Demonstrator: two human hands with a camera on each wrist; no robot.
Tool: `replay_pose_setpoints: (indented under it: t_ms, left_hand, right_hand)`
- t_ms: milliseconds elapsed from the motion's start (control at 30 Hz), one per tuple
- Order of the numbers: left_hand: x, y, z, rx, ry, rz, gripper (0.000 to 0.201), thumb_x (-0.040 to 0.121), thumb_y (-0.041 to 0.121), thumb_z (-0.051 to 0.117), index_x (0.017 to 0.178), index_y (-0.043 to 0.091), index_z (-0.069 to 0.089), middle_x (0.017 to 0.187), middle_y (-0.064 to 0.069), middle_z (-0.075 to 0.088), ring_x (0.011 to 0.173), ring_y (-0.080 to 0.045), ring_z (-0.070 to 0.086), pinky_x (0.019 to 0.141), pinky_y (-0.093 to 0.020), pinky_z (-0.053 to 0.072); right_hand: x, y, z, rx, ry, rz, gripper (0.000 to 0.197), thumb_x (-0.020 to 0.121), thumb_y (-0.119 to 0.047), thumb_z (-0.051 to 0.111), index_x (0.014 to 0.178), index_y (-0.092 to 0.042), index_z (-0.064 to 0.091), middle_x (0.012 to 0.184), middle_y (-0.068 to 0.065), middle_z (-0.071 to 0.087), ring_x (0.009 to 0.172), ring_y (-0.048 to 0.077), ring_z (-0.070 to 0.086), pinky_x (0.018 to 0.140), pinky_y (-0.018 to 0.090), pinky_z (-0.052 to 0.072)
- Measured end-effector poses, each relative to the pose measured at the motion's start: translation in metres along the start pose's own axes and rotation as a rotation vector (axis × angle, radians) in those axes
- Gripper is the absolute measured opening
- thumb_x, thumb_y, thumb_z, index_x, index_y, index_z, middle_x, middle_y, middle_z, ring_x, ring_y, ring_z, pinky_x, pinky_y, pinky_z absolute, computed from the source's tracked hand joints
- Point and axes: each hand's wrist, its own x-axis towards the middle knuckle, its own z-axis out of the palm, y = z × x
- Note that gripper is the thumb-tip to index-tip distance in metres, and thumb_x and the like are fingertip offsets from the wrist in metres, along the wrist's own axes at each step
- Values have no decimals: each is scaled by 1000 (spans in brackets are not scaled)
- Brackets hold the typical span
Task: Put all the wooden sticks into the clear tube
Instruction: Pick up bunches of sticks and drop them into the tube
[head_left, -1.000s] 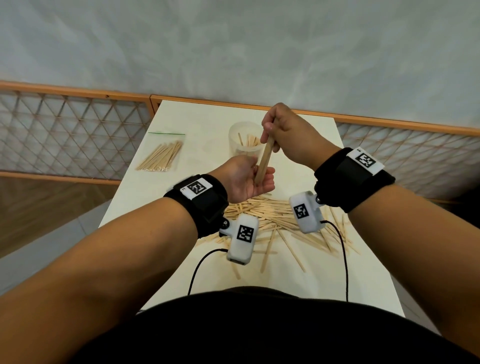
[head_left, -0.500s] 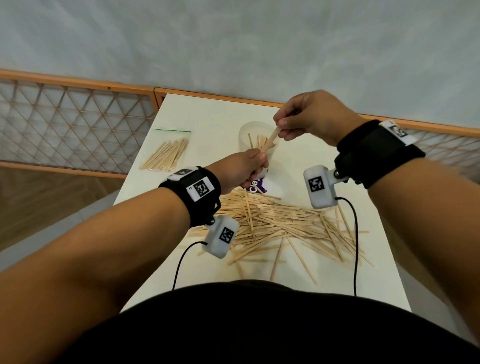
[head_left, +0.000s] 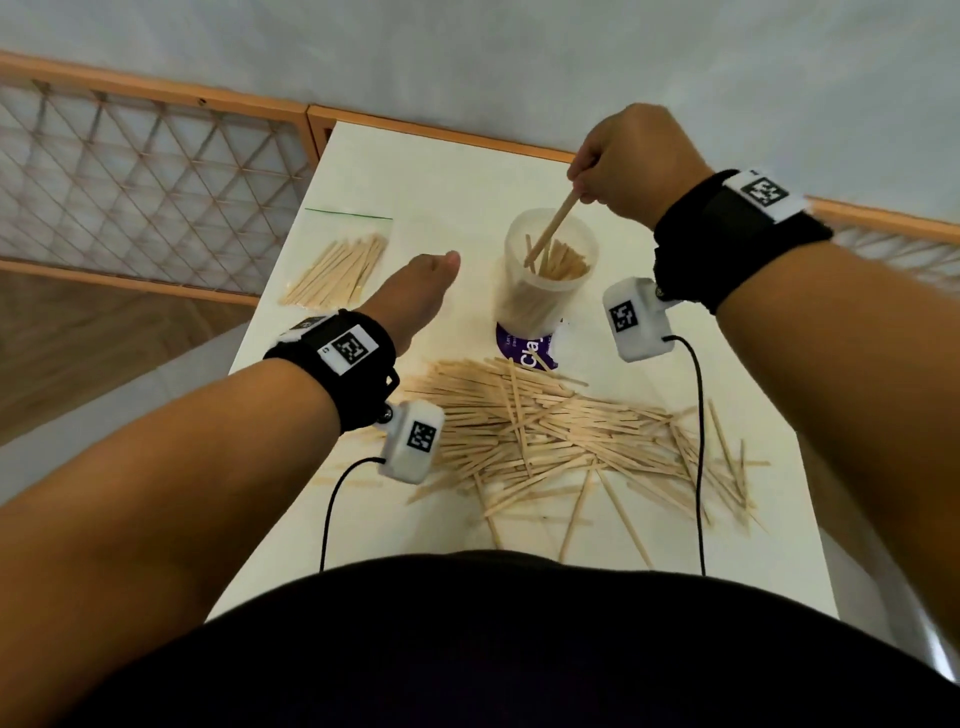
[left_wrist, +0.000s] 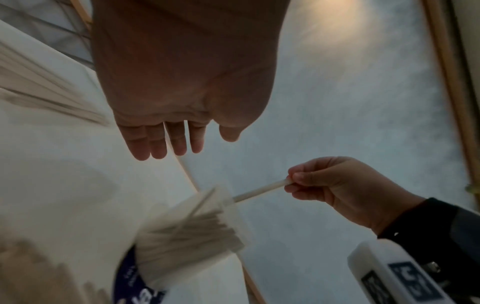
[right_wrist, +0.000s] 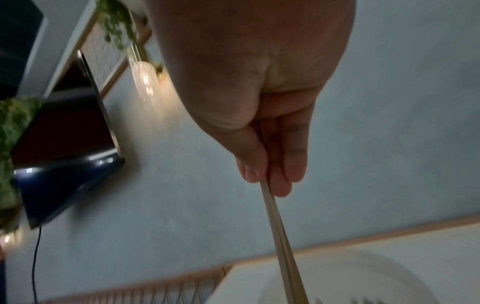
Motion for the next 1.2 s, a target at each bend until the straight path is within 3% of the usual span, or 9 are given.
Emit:
replay_pose_setpoints:
  t_ms: [167,333,433,567,700,833,933,1067,1200]
  left_hand:
    - [-6,-38,-21,-11,34,-130,38,93,49,46,112,19,58,103,-2,55,108,-25,53,104,-48,41]
    - [-17,-55,-39,-2,81,-169,31,99,38,46,120,17,56,110,-3,52,101,-21,49,93,-32,39]
    - [-25,-58,-46,28,97,-180,36,99,37,44,127,17,53,111,-1,50,104,-22,50,89,-31,37]
    - [-28,-67,-52,68,73,-195,18,98,35,46,105,21,54,103,-6,50,96,-22,48,95,-34,41]
    - [-33,-77,-50,222,48,-234,40,97,36,47,126,10,54,128,-12,56,120,-30,51,104,-38,41]
    - [-39,-94,-37,431,-9,-189,48,95,38,52,137,14,46,143,-8,45,125,-25,48,104,-34,39]
    - [-46,-113,-25,602,-125,-122,70,88,44,62,146,20,31,153,-8,28,134,-26,38,110,-37,33]
    - [-55,-137,-4,927,-291,-19,111,74,51,74,152,26,-1,161,-6,0,147,-28,3,117,-47,16]
    - [-55,-154,25,1069,-280,60,124,67,59,75,151,26,-11,161,-5,-5,147,-31,-2,116,-53,17]
  right_hand:
    - [12,1,62,-205,-151,-42,24,88,-6,53,100,-6,73,109,12,69,105,28,60,91,33,46]
    - [8,7,93,-203,-378,-30,29,98,-12,43,112,-4,67,122,11,62,115,28,53,95,31,36]
    - [5,12,89,-131,-308,26,31,99,-12,39,115,-1,64,127,13,59,119,30,51,98,32,35]
    - [-15,21,76,72,-86,80,33,98,-23,42,106,-3,67,114,13,65,108,29,56,94,37,41]
    - [-58,15,81,159,47,35,29,97,-28,48,104,-10,69,109,6,68,104,23,59,85,26,39]
    - [-98,13,105,198,-2,27,26,96,-28,51,105,-12,69,109,7,67,101,24,58,82,25,39]
    - [-123,30,130,152,-124,46,25,93,-25,58,110,-10,68,117,11,63,111,27,55,93,31,38]
    - [-150,79,163,-37,-419,194,77,73,-45,77,140,-24,46,147,11,41,137,28,33,112,39,25]
    - [-177,110,182,-207,-553,224,114,61,-47,85,151,-25,19,159,12,10,144,34,14,117,46,18]
